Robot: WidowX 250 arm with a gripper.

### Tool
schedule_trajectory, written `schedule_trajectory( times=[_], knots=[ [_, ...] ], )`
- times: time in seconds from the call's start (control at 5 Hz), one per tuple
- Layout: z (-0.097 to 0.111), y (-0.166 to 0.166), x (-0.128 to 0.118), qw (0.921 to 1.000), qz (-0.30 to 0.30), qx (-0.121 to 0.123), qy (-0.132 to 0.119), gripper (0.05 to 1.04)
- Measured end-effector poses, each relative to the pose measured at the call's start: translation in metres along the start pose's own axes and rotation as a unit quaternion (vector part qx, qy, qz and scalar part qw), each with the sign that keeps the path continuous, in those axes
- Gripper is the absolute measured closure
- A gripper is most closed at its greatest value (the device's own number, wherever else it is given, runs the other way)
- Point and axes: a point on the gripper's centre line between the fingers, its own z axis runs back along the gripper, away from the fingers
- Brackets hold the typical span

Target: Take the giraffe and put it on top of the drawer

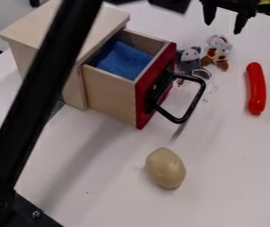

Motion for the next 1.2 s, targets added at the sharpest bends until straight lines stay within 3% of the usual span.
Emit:
schedule_trajectory(
  times=[0.2,0.6,1.0,1.2],
  knots=[
    [-0.012,0.006,0.001,0.9998,0.001,0.010,0.017,0.087],
    [-0.045,0.015,-0.023,0.9973,0.006,0.021,0.070,0.087],
    [-0.051,0.018,-0.031,0.9955,0.016,0.023,0.090,0.133],
    [-0.054,0.016,-0.033,0.9956,0.020,0.017,0.090,0.406]
  ],
)
